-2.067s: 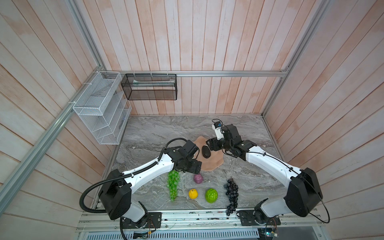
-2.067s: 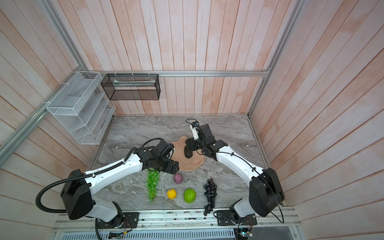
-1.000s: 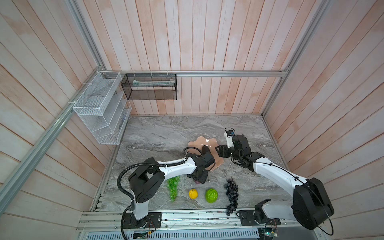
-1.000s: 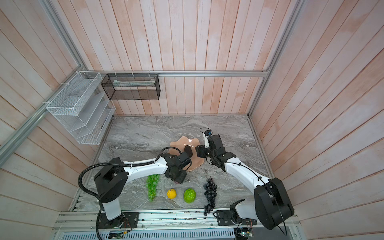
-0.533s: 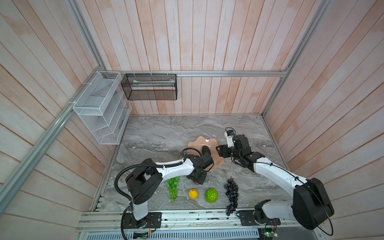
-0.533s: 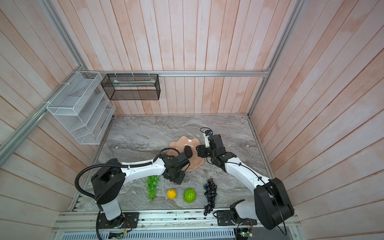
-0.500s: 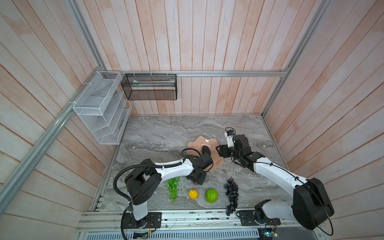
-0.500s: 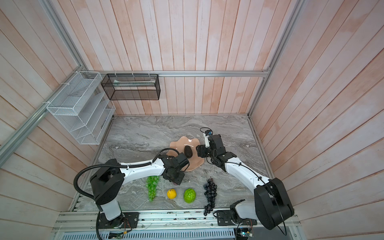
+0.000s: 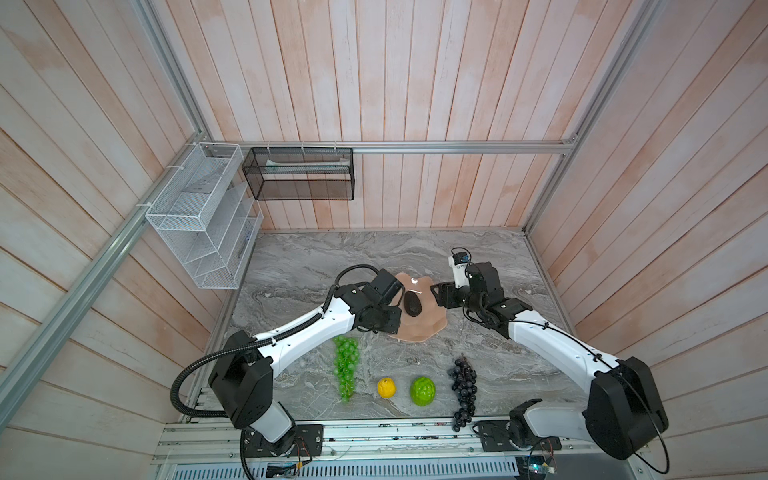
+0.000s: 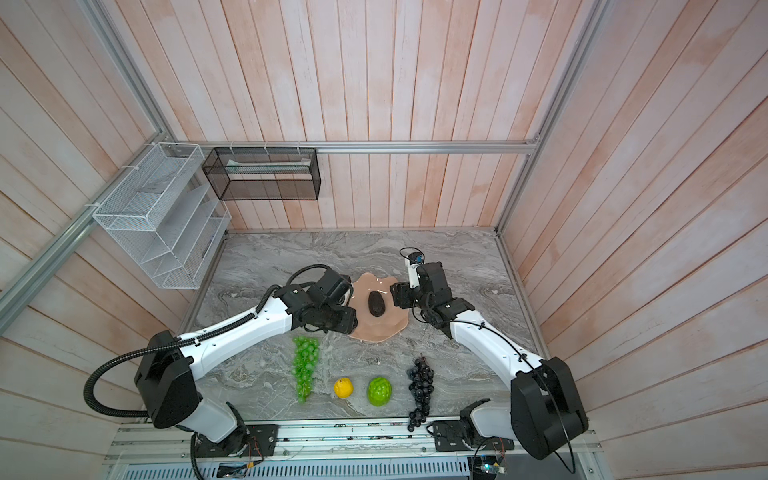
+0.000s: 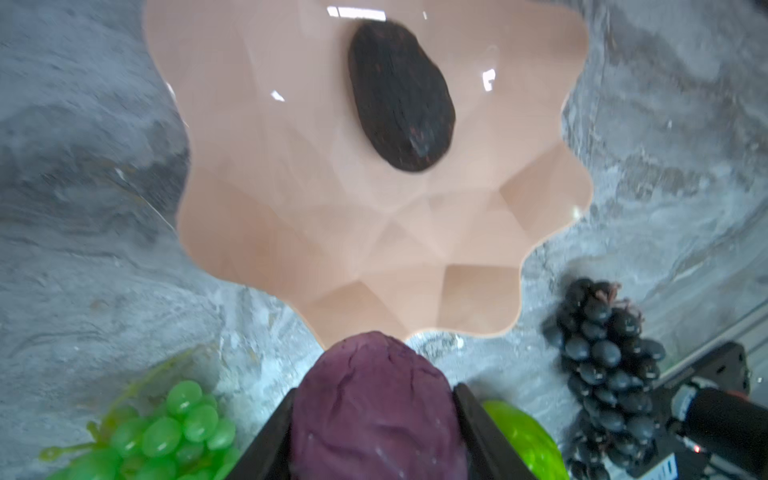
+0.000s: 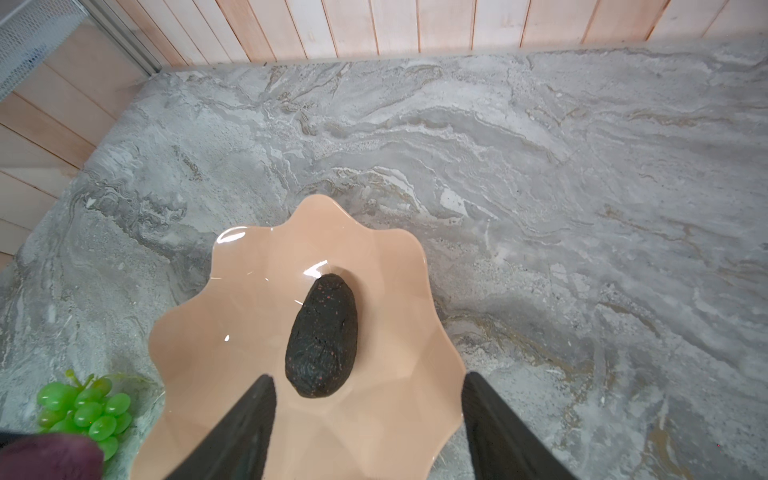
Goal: Place and organize the fake fruits in the fruit bowl
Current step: 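Grasp the purple fruit with the left gripper and place it beside the avocado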
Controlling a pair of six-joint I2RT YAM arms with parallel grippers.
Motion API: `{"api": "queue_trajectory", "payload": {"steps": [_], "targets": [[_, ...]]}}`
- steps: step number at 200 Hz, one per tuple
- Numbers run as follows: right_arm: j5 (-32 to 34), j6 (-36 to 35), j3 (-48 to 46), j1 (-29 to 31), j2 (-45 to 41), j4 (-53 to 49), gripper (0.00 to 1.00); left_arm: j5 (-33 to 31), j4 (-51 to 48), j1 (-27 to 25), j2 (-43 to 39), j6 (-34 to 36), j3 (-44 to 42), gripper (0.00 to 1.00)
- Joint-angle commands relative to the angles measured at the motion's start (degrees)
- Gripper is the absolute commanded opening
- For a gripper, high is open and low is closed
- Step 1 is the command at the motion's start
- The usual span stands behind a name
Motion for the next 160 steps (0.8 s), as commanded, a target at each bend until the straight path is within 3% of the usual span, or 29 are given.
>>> {"api": "queue_trajectory", "payload": {"steps": [1, 33, 98, 160], "targets": [[-0.58, -0.72, 1.26, -0.2, 0.36, -1.07, 0.69, -1.54, 5.34, 1.66, 4.49, 1.98, 3.29, 0.34], [-0.13, -1.14, 2.52, -0.25, 0.78, -1.77, 0.69, -5.9, 8.49, 2.96, 11.73, 4.1, 7.72, 0.33], [-1.01, -1.32, 2.35, -0.25, 1.66, -1.76, 0.69, -7.7, 16.12, 3.95, 21.72, 3.36, 10.33, 0.33], [-0.78, -2.24, 2.06, -0.25, 1.76, -2.64, 0.69, -6.39, 17.69, 4.04, 25.49, 1.42, 11.98, 0.47]]}}
